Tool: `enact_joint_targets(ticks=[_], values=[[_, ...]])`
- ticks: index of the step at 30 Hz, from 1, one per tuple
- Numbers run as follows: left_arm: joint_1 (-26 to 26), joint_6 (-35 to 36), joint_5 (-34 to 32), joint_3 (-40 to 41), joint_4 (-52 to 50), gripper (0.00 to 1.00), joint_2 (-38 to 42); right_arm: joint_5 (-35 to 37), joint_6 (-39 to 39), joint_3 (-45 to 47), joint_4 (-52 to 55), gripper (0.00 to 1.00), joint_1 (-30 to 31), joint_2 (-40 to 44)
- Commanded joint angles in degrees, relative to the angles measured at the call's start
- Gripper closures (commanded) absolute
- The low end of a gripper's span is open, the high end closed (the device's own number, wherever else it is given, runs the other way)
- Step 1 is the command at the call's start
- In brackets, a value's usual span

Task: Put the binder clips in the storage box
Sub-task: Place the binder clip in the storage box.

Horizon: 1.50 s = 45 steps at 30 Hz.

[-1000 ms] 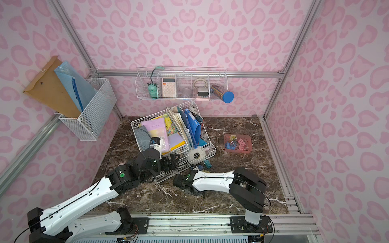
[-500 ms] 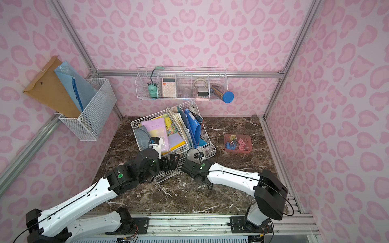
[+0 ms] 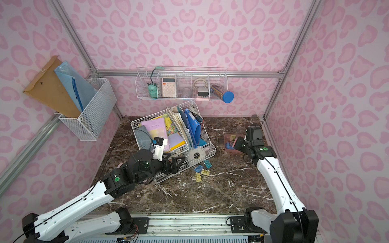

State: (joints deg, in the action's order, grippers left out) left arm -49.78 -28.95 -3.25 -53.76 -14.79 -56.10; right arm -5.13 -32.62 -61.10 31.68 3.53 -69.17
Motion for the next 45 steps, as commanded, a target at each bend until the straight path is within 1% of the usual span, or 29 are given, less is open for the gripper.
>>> enact_joint_targets(ticks=[1,3,6,8,14,17,22,26,30,36,37,38,40,41,43,45], values=[[0.0,2.8,8.2,-1.1,4.2,0.01,-1.7,-11.9,2.9,-0.1,-4.6,1.0,-6.8,-2.6],[0.0,2.0,9.0,-2.5,3.3,0.01,-3.1,-12.9,5.0,0.0,-6.8,1.0,-9.8,-5.6],[-0.1,0.8,10.1,-3.0,3.2,0.01,-4.2,-8.1,8.7,-2.5,-5.5,1.0,-11.5,-10.9],[0.0,0.1,10.4,-2.6,3.3,0.01,-4.4,-7.0,10.5,-3.8,-4.8,1.0,-12.2,-14.4],[-0.1,0.3,9.4,-1.4,4.1,0.01,-3.6,-12.7,10.0,-1.0,-13.9,1.0,-15.0,-19.3],[-0.1,1.1,9.3,-1.8,4.0,0.0,-3.8,-15.9,9.9,-2.7,-16.3,1.0,-15.9,-23.1],[-0.1,1.5,9.0,-2.5,2.7,0.01,-3.8,-17.3,11.7,-6.7,-17.8,1.0,-16.1,-30.3],[-0.1,0.9,8.0,-1.5,2.7,0.01,-2.9,-16.5,13.2,-9.3,-18.7,1.0,-16.0,-34.1],[0.0,0.8,7.4,-1.2,3.1,0.01,-2.8,-19.3,14.6,-12.6,-17.7,1.0,-15.7,-39.4],[-0.1,0.7,7.5,-2.0,2.7,0.01,-3.5,-18.0,15.3,-13.9,-17.3,1.0,-13.5,-43.0],[-0.1,0.6,7.6,-2.0,2.6,0.01,-3.5,-17.8,15.2,-13.9,-17.3,0.98,-13.3,-43.0],[0.0,0.5,7.6,-2.0,2.6,0.01,-3.6,-17.7,15.0,-13.7,-17.5,0.93,-13.2,-42.9],[0.0,0.3,7.5,-2.0,2.4,0.0,-3.4,-17.0,14.6,-13.7,-17.6,0.81,-13.2,-42.3],[-0.1,0.3,7.4,-2.0,2.4,0.01,-3.3,-16.6,14.5,-13.8,-17.5,0.78,-13.3,-41.9],[-0.1,0.2,7.2,-1.9,2.5,0.01,-3.1,-15.1,14.5,-14.1,-16.9,0.73,-13.2,-40.8],[0.0,0.1,7.3,-2.0,2.6,0.01,-3.1,-13.0,14.6,-14.9,-15.8,0.69,-13.2,-39.4]])
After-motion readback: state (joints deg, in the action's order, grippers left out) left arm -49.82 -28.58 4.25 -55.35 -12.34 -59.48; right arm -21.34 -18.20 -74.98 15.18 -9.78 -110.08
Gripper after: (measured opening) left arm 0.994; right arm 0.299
